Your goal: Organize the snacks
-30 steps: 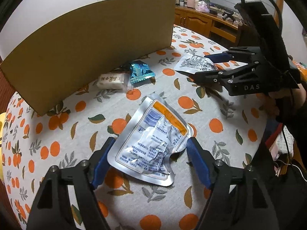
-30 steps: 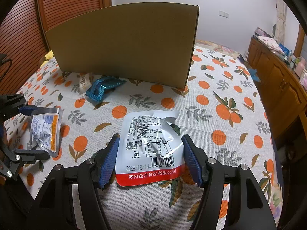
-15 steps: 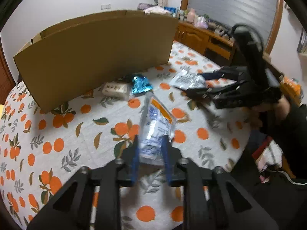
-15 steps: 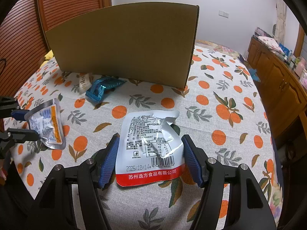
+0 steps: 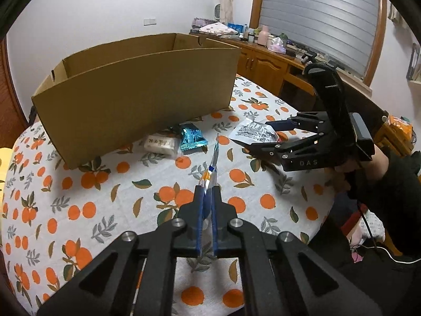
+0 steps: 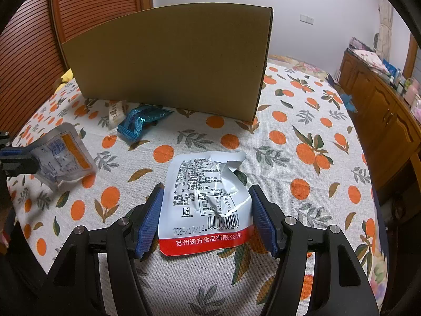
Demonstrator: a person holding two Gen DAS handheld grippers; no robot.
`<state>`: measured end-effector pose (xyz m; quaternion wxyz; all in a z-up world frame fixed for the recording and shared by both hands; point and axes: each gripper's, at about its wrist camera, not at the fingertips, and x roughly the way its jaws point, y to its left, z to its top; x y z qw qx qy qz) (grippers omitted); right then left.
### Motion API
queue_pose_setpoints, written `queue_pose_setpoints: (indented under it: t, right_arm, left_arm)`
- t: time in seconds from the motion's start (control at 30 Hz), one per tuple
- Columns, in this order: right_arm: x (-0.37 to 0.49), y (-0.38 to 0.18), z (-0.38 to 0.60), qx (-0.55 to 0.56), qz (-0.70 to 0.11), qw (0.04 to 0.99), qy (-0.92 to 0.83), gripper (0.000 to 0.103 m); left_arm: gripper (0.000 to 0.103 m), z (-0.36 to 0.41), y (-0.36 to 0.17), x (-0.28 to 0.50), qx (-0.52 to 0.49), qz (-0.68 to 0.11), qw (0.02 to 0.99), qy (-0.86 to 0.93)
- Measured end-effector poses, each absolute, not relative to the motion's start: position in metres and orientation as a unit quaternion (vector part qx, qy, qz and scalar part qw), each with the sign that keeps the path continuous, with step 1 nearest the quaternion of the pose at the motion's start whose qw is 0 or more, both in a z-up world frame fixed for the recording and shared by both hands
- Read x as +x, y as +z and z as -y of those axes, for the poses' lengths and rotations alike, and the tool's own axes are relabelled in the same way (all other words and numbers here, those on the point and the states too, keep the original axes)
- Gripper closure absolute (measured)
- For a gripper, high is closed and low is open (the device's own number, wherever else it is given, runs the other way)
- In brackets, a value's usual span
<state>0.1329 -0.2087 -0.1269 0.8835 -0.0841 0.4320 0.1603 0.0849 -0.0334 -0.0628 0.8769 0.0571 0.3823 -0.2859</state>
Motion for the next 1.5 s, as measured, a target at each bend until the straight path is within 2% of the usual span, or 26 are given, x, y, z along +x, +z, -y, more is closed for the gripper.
queue_pose_setpoints:
  t: [0.73, 0.97, 1.03, 1.07, 1.17, 1.27, 1.5]
  right_arm:
    - [0.126, -0.121, 0.207, -0.088, -0.425, 0.886, 0.164, 0.039]
    - [0.121, -0.114, 0.206, -0.088, -0.419, 0.888, 0.170, 0.039]
    - [0.120, -0.114, 0.206, -0.087, -0.418, 0.888, 0.169, 0.039]
    - [0.119, -0.114, 0.206, -0.086, -0.417, 0.889, 0.169, 0.039]
    - [0.117, -0.111, 0.204, -0.088, -0.414, 0.889, 0.173, 0.039]
    - [0.115, -0.108, 0.202, -0.092, -0.410, 0.890, 0.177, 0.038]
    - [0.113, -0.107, 0.196, -0.096, -0.405, 0.890, 0.184, 0.038]
  left_arm:
    - [0.103, 0.036, -0.015, 0.094, 0.069, -0.331, 0.898, -0.282]
    - [0.102, 0.037, -0.034, 0.101, 0.076, -0.361, 0.888, -0.274]
    - [0.094, 0.034, -0.039, 0.099, 0.079, -0.358, 0.892, -0.264]
    - [0.085, 0.030, -0.042, 0.100, 0.075, -0.361, 0.892, -0.261]
    - [0.067, 0.016, -0.051, 0.103, 0.073, -0.368, 0.893, -0.249]
    - [0.062, -0.001, -0.060, 0.109, 0.073, -0.378, 0.892, -0.238]
    - [0.060, -0.016, -0.087, 0.128, 0.071, -0.427, 0.871, -0.233]
